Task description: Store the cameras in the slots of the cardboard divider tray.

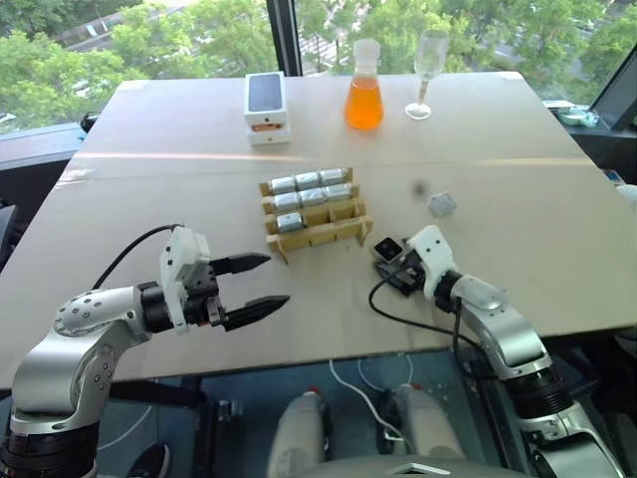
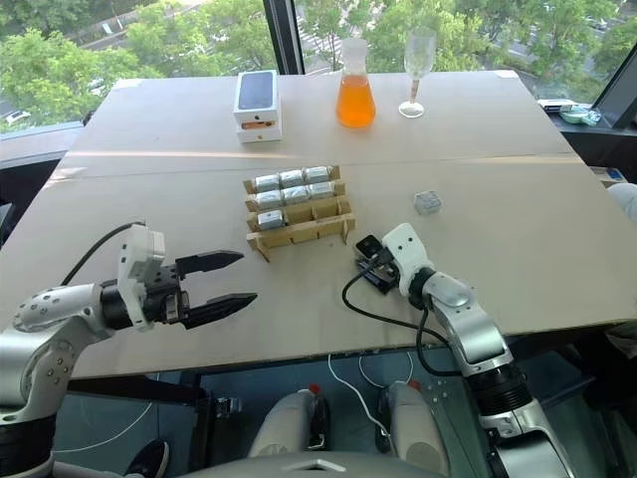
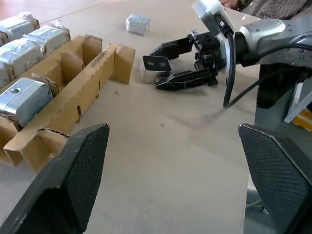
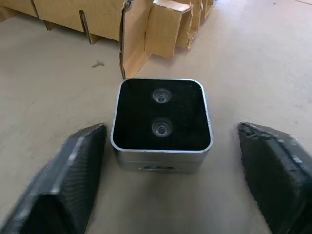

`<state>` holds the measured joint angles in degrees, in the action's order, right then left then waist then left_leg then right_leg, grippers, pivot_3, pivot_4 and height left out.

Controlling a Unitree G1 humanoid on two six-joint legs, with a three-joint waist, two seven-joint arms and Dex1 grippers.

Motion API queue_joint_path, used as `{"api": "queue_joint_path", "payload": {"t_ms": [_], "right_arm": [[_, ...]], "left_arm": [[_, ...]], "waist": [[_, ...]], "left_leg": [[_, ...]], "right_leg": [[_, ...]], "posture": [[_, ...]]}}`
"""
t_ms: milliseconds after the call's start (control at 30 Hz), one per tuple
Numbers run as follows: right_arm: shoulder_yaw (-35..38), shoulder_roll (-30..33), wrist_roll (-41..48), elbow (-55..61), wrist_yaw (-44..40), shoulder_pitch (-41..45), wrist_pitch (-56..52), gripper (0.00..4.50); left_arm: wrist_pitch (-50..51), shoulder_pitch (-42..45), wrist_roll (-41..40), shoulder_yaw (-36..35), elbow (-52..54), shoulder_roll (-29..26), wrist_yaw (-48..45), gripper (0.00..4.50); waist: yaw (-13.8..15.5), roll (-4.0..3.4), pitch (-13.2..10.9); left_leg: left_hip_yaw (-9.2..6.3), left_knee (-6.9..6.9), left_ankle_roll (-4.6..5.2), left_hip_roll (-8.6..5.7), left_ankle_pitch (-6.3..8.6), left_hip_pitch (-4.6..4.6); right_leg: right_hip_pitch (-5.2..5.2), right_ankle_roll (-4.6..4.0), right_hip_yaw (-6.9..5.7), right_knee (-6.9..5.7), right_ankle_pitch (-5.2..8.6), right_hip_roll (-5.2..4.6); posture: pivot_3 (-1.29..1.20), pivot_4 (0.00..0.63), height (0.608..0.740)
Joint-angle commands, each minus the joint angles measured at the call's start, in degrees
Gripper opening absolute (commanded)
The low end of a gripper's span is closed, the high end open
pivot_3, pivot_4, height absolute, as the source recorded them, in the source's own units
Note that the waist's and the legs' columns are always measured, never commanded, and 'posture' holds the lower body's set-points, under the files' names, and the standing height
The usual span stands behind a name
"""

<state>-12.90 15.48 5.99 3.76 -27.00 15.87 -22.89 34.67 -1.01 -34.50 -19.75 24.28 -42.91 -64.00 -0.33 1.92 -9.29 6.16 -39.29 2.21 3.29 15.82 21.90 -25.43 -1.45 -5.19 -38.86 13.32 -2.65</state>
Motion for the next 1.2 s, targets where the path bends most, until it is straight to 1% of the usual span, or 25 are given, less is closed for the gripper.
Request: {"api": "queue_joint_path", "payload": {"t_ms": [33, 67, 100, 200, 267, 367, 400, 567, 600, 667, 800, 867, 1033, 1200], "right_arm": [[0.47, 0.42, -0.11, 1.33, -0.97, 0.29, 1.71, 2.65], [0.51, 0.45, -0.21, 1.33, -1.15, 0.26, 1.99, 2.02], [0.49, 0.5, -0.37, 1.27, -1.3, 0.28, 2.3, 1.88], [0.07, 1.13, -1.26, 2.22, -1.86, 0.13, 3.51, 1.88], [-1.1, 2.66, -3.2, 3.0, -3.26, 0.52, 8.26, 1.88], [-5.49, 9.1, -11.27, 2.36, -6.92, 3.7, 25.25, 1.88], [-6.55, 10.72, -13.3, 1.85, -7.63, 4.98, 29.38, 1.88], [-10.89, 14.19, -22.42, -3.27, -7.72, 14.22, 47.69, 1.88], [-11.78, 14.39, -24.38, -4.51, -7.36, 15.7, 50.41, 1.88], [-13.17, 14.18, -28.04, -7.25, -6.04, 18.42, 54.57, 1.88], [-15.64, 14.45, -40.12, -13.35, 1.12, 25.12, 64.09, 1.88], [-16.79, 14.16, -43.23, -15.71, 2.95, 26.8, 66.78, 1.88], [-17.97, 13.23, -47.03, -19.67, 6.0, 28.91, 70.33, 1.88], [-18.36, 12.36, -48.48, -21.06, 7.37, 29.74, 71.49, 1.88]], "left_arm": [[-2.61, 0.04, -0.69, -0.51, 1.96, -0.65, 0.83, 4.5], [-2.71, 0.28, -0.99, -0.23, 1.82, -0.7, 0.9, 4.5], [-2.84, 0.46, -1.08, 0.09, 1.64, -0.9, 0.82, 4.5], [-3.86, 1.02, 0.45, 2.17, 0.34, -1.99, 0.03, 4.5], [-4.19, 2.59, 1.41, 4.07, -1.29, -2.34, 0.39, 4.5], [-1.04, 8.9, 0.89, 7.77, -4.66, -0.66, 3.62, 4.5], [-0.33, 10.72, 0.64, 8.88, -5.68, -0.27, 3.92, 4.5], [3.28, 21.79, -1.2, 15.58, -12.86, 2.12, 0.1, 4.5], [3.37, 23.7, -0.64, 16.79, -14.58, 2.57, -0.31, 4.5], [2.78, 27.18, 0.77, 19.18, -18.01, 2.97, -1.99, 4.5], [1.42, 35.11, 3.46, 23.53, -25.92, 2.34, -7.41, 4.5], [0.16, 37.06, 4.83, 24.94, -28.4, 0.89, -10.86, 4.5], [-2.69, 40.79, 7.98, 28.0, -33.21, -1.76, -18.14, 4.5], [-5.78, 45.15, 12.1, 30.84, -37.59, -1.85, -21.83, 4.5]], "waist": [[-0.09, 0.0, 0.0], [-0.14, 0.0, 0.0], [-0.16, 0.0, 0.0], [-0.19, -0.01, -0.01], [-0.16, -0.02, -0.02], [0.07, -0.09, -0.07], [0.03, -0.1, -0.08], [-0.44, 0.0, -0.13], [-0.39, 0.01, -0.13], [-0.43, 0.03, -0.14], [-0.43, 0.06, -0.17], [-0.49, 0.06, -0.17], [-0.47, 0.06, -0.17], [-0.4, 0.07, -0.17]], "left_leg": [[0.0, 0.0, 0.0, 0.0, 0.0, 0.0], [0.0, 0.0, 0.0, 0.0, 0.0, 0.0], [0.0, 0.0, 0.0, 0.0, 0.0, 0.0], [0.0, 0.01, 0.01, 0.0, 0.01, 0.02], [0.0, 0.03, 0.01, 0.0, 0.01, 0.02], [0.0, 0.02, 0.04, -0.05, 0.02, 0.06], [0.0, 0.03, 0.04, -0.05, 0.02, 0.06], [0.03, 0.05, -0.01, 0.01, -0.01, 0.05], [0.03, 0.05, -0.23, 0.01, -0.13, 0.04], [0.03, 0.06, -0.26, 0.02, -0.15, 0.07], [0.14, 0.05, -0.28, 0.02, -0.17, 0.14], [0.23, 0.04, -0.28, 0.01, -0.17, 0.14], [0.31, 0.07, -0.28, 0.01, -0.16, 0.14], [0.35, 0.03, -0.28, -0.02, -0.16, 0.11]], "right_leg": [[0.0, 0.0, 0.0, 0.0, 0.0, 0.0], [0.0, 0.0, 0.0, 0.0, 0.0, 0.0], [0.0, 0.0, 0.0, 0.01, 0.0, 0.0], [-0.01, 0.0, 0.0, 0.02, 0.0, 0.0], [-0.01, 0.0, 0.0, 0.03, 0.0, -0.01], [-0.03, 0.04, -0.03, 0.05, 0.02, -0.01], [-0.03, 0.04, -0.03, 0.06, 0.02, 0.0], [-0.07, 0.06, 0.02, 0.05, 0.02, 0.12], [-0.07, 0.05, 0.02, 0.04, 0.02, 0.14], [-0.09, 0.05, 0.01, 0.06, 0.02, 0.22], [-0.21, 0.03, 0.11, 0.05, 0.01, 0.22], [-0.23, 0.02, 0.18, 0.07, 0.01, 0.21], [-0.23, -0.16, 0.24, 0.11, -0.09, 0.16], [-0.23, 0.01, 0.25, 0.06, 0.01, 0.24]], "posture": [[0.0, 0.15, 0.74], [0.0, 0.15, 0.74], [0.0, 0.15, 0.74], [0.0, 0.15, 0.74], [0.0, 0.15, 0.74], [0.0, 0.15, 0.74], [0.0, 0.15, 0.74], [0.0, 0.15, 0.74], [0.0, 0.15, 0.74], [0.0, 0.15, 0.74], [0.0, 0.15, 0.74], [0.0, 0.15, 0.74], [0.0, 0.15, 0.74], [0.0, 0.15, 0.74]]}}
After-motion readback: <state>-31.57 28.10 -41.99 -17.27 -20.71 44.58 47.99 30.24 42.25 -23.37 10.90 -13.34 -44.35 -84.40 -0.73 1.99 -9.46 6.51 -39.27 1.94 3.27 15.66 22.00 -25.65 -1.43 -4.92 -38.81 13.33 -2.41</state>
